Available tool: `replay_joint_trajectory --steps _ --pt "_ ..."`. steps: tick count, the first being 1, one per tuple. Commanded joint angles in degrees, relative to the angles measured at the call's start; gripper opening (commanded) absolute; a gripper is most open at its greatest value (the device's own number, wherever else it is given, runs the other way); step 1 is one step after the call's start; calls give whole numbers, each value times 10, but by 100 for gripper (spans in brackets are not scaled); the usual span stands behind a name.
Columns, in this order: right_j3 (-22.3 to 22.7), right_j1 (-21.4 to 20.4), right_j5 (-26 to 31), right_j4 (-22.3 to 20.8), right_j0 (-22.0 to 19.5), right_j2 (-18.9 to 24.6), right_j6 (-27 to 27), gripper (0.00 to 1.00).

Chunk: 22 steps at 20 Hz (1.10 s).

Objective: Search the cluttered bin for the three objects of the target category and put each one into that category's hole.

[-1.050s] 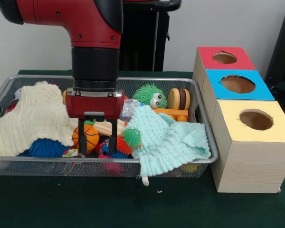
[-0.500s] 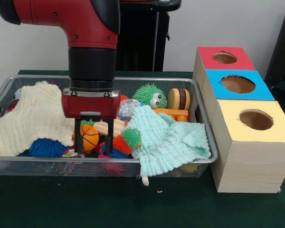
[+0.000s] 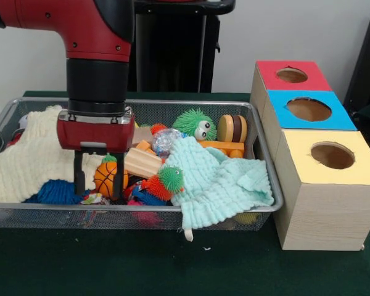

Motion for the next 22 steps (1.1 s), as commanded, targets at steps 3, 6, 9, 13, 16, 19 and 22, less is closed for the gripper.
replay_joint_trajectory --steps 3,6,9,13,16,19,22 --pt "12 -1 81 -44 -22 43 -123 100" --pt "5 10 61 -57 -19 33 -111 100" --pt "-6 20 47 -70 -7 19 -97 100" --pt "-11 21 54 -73 -2 19 -88 100" --pt "-10 23 52 -78 -2 18 -81 100" --pt "-11 25 51 -80 -2 18 -72 100" --pt "-11 30 47 -80 -7 21 -67 100"
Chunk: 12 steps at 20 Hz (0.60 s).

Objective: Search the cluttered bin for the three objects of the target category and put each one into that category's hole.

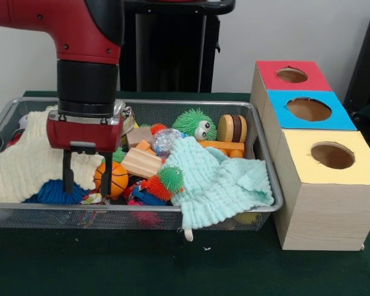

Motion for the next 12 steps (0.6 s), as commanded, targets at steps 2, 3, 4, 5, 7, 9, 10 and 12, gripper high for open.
replay_joint_trajectory --steps 2,3,4,5,7,9,10,12 --pt "-10 37 33 -41 -1 21 -67 100" --pt "-10 42 29 -44 -3 21 -66 100" --pt "-10 46 25 -47 -4 20 -64 100" --pt "-11 48 23 -48 -5 20 -64 100" --pt "-12 52 20 -51 -6 20 -64 100" --pt "-12 52 23 -50 -7 22 -68 100" --pt "-13 52 24 -49 -8 22 -69 100" --pt "-14 55 21 -52 -8 21 -69 100"
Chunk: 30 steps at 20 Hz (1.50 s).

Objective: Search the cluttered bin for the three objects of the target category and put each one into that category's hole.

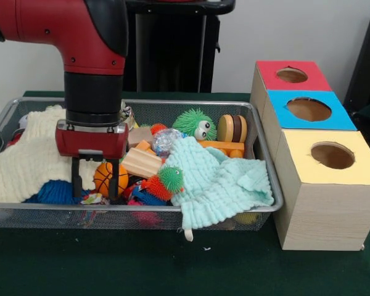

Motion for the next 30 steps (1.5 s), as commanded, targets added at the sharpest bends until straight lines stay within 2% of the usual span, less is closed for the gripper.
replay_joint_trajectory --steps 1,19,30 --pt "-15 34 20 -47 -7 20 -68 100" --pt "-17 26 42 -72 -9 31 -100 100" --pt "-27 35 21 -112 -1 22 -94 100"
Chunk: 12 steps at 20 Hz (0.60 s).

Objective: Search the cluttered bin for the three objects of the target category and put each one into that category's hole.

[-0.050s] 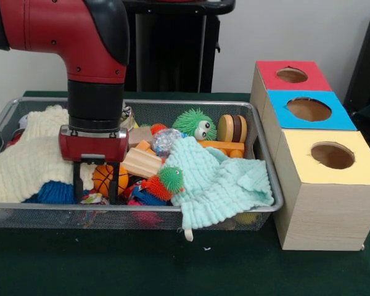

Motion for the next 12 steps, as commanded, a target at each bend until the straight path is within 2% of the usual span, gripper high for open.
replay_joint_trajectory --steps 1,12 --pt "-29 26 18 -57 -2 22 -92 100" --pt "-62 65 -10 -94 -8 25 -79 100"
